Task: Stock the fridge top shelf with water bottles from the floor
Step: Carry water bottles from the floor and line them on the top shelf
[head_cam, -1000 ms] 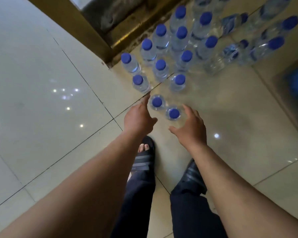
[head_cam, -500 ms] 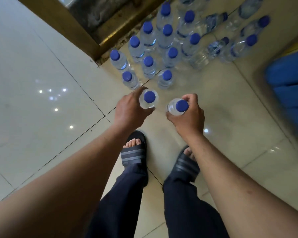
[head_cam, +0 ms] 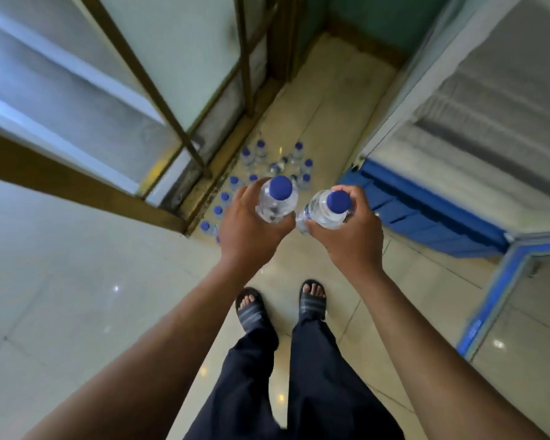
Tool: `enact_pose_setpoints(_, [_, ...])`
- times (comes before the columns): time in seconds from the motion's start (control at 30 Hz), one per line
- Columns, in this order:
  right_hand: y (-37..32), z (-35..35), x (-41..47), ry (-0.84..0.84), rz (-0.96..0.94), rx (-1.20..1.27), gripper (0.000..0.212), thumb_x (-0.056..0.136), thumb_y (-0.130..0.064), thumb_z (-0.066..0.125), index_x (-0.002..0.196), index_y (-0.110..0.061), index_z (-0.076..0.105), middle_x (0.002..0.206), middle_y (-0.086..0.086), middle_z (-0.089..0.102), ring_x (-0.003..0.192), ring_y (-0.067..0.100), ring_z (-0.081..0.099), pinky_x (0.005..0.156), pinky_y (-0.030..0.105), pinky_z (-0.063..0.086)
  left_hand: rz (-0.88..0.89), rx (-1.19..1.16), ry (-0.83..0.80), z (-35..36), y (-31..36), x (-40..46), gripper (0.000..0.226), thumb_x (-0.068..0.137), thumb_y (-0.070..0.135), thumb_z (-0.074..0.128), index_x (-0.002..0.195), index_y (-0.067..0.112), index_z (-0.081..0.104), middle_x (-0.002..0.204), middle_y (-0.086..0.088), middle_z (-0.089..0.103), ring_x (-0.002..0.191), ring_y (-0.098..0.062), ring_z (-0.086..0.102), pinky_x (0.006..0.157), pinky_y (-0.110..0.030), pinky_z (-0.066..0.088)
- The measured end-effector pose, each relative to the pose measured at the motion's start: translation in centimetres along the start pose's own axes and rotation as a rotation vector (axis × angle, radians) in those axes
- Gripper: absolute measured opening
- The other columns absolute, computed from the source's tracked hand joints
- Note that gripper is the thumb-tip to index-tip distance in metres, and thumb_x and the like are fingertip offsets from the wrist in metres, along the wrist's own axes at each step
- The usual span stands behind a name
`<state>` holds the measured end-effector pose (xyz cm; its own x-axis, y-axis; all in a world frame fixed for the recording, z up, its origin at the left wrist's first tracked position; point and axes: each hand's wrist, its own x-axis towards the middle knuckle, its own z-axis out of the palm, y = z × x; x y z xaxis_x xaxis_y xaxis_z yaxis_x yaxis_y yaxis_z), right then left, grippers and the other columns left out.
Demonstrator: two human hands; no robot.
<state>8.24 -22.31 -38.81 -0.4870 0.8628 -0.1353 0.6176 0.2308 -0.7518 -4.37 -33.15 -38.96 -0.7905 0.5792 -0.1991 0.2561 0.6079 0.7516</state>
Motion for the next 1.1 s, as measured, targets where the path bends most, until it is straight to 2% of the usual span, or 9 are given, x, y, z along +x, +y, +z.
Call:
enact_pose_setpoints(0.13, [-7.3,-8.3,-1.3,0.142,-0.101,0.065,0.050,0.066,-0.049,0.085,0.108,-0.037,0.060,0.087,-0.021,0.069,0.082,0.005,0.067,0.070,0.036,0.056,0.196,-0.012,0.017,-5.7,9.6,-1.4,0.059,0.066,0.052,0.076,0.119,0.034,0.058,0.108,0.016,0.059,0.099,-0.007,0.058,0.081,-0.025,0.044])
enact_pose_setpoints(0.33, [-14.8,-20.0,-1.0,0.344,-0.263,0.068,0.050,0.065,-0.054,0.080,0.109,-0.038,0.063,0.080,-0.022,0.070,0.076,0.001,0.068,0.070,0.036,0.057,0.429,-0.167,0.001,-11.5,22.2,-1.4,0.035,0.065,0.048,0.073,0.096,0.040,0.061,0.089,0.013,0.066,0.084,-0.005,0.064,0.076,-0.039,0.055])
enact_pose_setpoints(0.47, [-18.4,-27.2,0.1,0.501,-0.346,0.145,0.060,0.065,-0.041,0.087,0.117,-0.035,0.058,0.087,-0.018,0.072,0.073,0.003,0.069,0.070,0.039,0.059,0.588,-0.189,0.003,-13.6,30.1,-0.8,0.035,0.067,0.056,0.072,0.097,0.042,0.062,0.087,0.015,0.069,0.081,-0.004,0.066,0.075,-0.039,0.057])
enact_pose_setpoints(0.57, [-20.6,-32.4,0.9,0.609,-0.366,0.189,0.068,0.060,-0.037,0.092,0.114,-0.032,0.052,0.090,-0.015,0.072,0.071,0.001,0.070,0.067,0.033,0.060,0.680,-0.231,0.001,-14.5,35.9,-1.0,0.029,0.071,0.051,0.076,0.094,0.036,0.067,0.081,0.016,0.070,0.073,-0.001,0.065,0.071,-0.037,0.058])
enact_pose_setpoints(0.67, [-22.1,-37.6,2.1,0.701,-0.395,0.140,0.062,0.057,-0.046,0.091,0.106,-0.033,0.055,0.086,-0.016,0.071,0.069,-0.001,0.068,0.064,0.028,0.059,0.762,-0.253,-0.015,-14.5,41.5,-0.8,0.025,0.073,0.049,0.078,0.092,0.034,0.069,0.078,0.018,0.071,0.069,0.001,0.065,0.069,-0.036,0.059])
enact_pose_setpoints(0.83, [-22.9,-45.9,5.8,0.865,-0.426,0.174,0.056,0.058,-0.049,0.090,0.102,-0.033,0.059,0.084,-0.014,0.072,0.071,0.003,0.069,0.064,0.033,0.058,0.889,-0.294,0.000,-12.4,51.1,0.4,0.027,0.072,0.049,0.080,0.092,0.034,0.070,0.073,0.018,0.069,0.067,0.004,0.063,0.065,-0.023,0.054])
enact_pose_setpoints(0.93, [-22.9,-51.0,8.6,0.915,-0.445,0.207,0.053,0.062,-0.042,0.091,0.104,-0.032,0.060,0.086,-0.014,0.072,0.070,-0.003,0.068,0.059,0.018,0.054,0.953,-0.336,-0.014,-10.5,56.9,1.2,0.031,0.071,0.047,0.083,0.096,0.034,0.070,0.073,0.019,0.069,0.066,0.007,0.063,0.061,-0.014,0.051])
enact_pose_setpoints(1.03, [-22.7,-56.5,12.0,0.979,-0.459,0.187,0.055,0.062,-0.039,0.092,0.107,-0.030,0.061,0.090,-0.017,0.069,0.073,-0.006,0.067,0.058,0.007,0.049,1.002,-0.378,-0.042,-7.9,63.0,2.5,0.046,0.067,0.049,0.085,0.107,0.031,0.068,0.081,0.017,0.072,0.069,0.006,0.066,0.066,-0.018,0.057])
enact_pose_setpoints(1.1, [-22.3,-60.0,14.3,1.001,-0.447,0.169,0.056,0.063,-0.040,0.091,0.110,-0.027,0.063,0.091,-0.014,0.069,0.078,-0.003,0.067,0.058,0.007,0.049,1.004,-0.402,-0.057,-5.9,66.9,3.6,0.055,0.064,0.051,0.086,0.111,0.030,0.067,0.084,0.017,0.072,0.070,0.006,0.067,0.067,-0.021,0.059])
